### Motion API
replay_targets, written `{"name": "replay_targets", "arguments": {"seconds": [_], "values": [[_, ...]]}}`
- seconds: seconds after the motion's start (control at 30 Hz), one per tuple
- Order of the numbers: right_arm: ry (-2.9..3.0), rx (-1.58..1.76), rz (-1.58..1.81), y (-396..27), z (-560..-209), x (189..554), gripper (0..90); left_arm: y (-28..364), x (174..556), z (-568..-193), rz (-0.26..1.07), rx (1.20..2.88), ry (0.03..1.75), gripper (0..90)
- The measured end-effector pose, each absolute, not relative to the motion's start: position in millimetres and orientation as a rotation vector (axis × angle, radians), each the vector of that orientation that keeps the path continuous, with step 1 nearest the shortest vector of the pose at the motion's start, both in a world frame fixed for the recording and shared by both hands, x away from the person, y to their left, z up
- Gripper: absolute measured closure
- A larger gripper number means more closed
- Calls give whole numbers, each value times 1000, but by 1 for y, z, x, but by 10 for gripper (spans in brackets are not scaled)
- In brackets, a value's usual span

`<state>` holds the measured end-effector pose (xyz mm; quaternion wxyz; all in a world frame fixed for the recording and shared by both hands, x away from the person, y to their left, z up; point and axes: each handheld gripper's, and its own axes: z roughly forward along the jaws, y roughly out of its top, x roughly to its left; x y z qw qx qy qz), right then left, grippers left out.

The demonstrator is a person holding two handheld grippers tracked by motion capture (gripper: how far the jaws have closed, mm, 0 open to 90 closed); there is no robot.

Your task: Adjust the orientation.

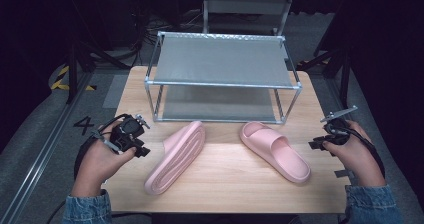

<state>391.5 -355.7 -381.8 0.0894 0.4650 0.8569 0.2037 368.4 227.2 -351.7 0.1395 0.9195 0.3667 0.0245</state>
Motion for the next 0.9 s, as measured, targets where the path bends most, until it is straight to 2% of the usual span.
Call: {"name": "replay_targets", "arguments": {"seconds": [0.07,0.23,0.3,0.43,0.9], "values": [[2552,1378,608,-355,-383,392,701,227,367,-349,29,2636,1049,676],[2562,1385,630,-352,-383,390,697,223,368,-345,-23,2594,1036,777],[2558,1386,635,-352,-382,389,699,217,370,-346,3,2596,1110,790],[2550,1381,636,-354,-382,388,689,209,374,-349,-19,2579,1101,896],[2546,1391,634,-353,-385,386,678,179,375,-345,-39,2565,1020,897]]}}
